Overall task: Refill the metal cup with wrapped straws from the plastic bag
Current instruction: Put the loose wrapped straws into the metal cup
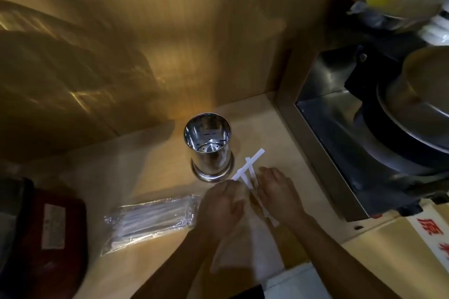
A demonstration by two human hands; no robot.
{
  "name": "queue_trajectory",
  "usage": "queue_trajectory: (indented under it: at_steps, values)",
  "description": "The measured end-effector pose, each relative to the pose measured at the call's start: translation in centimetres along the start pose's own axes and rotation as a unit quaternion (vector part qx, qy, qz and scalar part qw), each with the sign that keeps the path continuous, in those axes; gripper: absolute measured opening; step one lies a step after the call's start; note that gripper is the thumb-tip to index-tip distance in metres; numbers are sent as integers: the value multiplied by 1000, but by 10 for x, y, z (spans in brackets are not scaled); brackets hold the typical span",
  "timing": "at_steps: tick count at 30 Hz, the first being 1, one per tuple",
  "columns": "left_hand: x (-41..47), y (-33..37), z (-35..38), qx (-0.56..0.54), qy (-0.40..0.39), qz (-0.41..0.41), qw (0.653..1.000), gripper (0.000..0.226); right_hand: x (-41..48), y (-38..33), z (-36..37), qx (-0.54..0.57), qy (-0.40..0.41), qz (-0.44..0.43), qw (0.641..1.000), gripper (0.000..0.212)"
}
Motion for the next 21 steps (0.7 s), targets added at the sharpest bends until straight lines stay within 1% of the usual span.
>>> queue_trajectory:
  at_steps: [2, 4, 6, 8, 11, 15, 19, 21]
  values:
    - [-2, -2, 22, 31, -25, 6, 999, 43, 1, 8, 8, 27, -9, 30, 999, 28]
    - [-11, -8, 41, 64, -54, -9, 996, 47, -2, 13, 19, 51, -22, 57, 997, 27]
    - [-16, -14, 53, 88, -51, -7, 995, 47, -2, 19, 29, 80, -31, 82, 993, 26]
    - [-20, -15, 55, 123, -29, 2, 992, 50, -1, 24, 35, 103, -43, 102, 988, 25]
    - [-23, -13, 59, 161, -32, 12, 986, 51, 0, 30, 46, 102, -68, 127, 984, 25]
    - [-23, -17, 63, 163, -36, 7, 986, 52, 5, 36, 51, 81, -83, 146, 982, 26]
    - [-23, -24, 69, 165, -42, -4, 985, 56, 8, 37, 57, 107, -125, 145, 976, 25]
    - [-23, -25, 71, 161, -39, -4, 986, 59, 8, 38, 57, 126, -132, 144, 973, 23]
Point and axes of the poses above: each hand's wrist, its own x-axis towards the middle knuckle, its own z-axis out of the palm, y = z × x, the point moved 9 cm from there along x, towards the middle knuckle, and after that the axes turned 3 degrees about -z, right-handed, at the moved point
